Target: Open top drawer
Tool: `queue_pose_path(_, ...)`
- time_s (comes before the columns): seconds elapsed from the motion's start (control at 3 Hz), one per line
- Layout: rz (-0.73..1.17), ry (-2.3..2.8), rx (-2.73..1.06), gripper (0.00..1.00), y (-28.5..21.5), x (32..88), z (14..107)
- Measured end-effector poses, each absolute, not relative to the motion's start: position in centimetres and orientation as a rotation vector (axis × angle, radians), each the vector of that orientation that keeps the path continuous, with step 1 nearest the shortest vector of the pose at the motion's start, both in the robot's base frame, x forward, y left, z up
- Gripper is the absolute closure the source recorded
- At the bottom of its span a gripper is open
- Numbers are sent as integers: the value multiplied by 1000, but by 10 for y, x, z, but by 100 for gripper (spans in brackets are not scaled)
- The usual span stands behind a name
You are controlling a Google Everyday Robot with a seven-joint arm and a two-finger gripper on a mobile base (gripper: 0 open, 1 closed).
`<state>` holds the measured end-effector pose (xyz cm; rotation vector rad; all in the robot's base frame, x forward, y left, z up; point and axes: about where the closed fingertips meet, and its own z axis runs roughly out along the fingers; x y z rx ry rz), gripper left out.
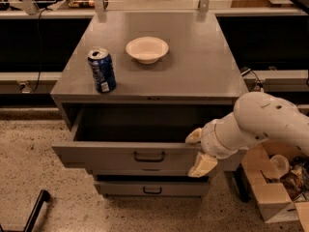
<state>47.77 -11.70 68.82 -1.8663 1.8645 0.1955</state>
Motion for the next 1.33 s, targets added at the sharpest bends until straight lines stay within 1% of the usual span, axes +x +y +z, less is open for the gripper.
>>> queue_pose_path(0.33, 214, 1748, -1790, 6, -112, 469, 721)
queue_pose_path(0.67, 214, 1725, -1772, 0, -119, 462, 726)
queue_pose_path(1.0, 211, 1723, -1777, 0, -118, 462, 726)
queue_pose_path(1.33, 200, 1716, -1813, 14, -112, 464, 734)
